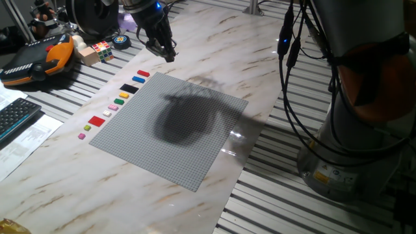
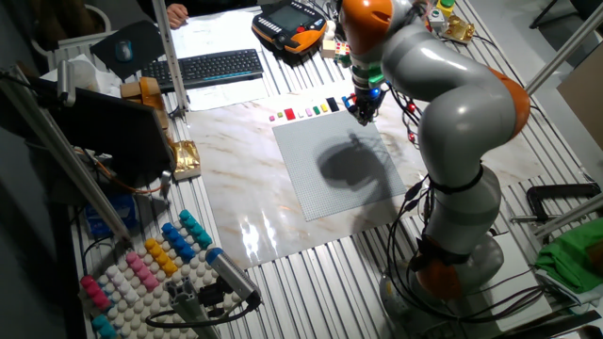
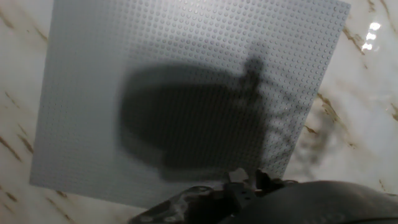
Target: Build with small Lego blocks
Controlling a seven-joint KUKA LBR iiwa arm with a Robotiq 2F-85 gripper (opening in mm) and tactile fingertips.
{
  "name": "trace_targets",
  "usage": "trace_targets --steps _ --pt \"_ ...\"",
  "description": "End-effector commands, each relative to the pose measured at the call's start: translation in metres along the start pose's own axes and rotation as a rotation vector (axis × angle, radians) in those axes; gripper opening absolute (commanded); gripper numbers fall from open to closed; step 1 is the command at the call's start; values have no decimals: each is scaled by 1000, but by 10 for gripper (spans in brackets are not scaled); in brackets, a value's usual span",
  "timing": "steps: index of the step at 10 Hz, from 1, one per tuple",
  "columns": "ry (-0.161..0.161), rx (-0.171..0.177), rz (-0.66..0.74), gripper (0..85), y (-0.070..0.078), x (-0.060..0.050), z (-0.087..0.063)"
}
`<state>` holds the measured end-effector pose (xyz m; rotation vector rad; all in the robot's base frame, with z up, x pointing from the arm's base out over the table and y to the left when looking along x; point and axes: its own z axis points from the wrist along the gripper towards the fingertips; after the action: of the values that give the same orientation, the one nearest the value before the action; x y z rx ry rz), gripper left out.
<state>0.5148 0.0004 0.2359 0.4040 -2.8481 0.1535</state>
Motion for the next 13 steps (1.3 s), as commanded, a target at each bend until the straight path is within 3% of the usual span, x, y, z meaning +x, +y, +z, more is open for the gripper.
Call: trace_targets --steps 1,13 --pt "-1 1 0 7 0 0 0" --pt "1 2 10 7 0 0 0"
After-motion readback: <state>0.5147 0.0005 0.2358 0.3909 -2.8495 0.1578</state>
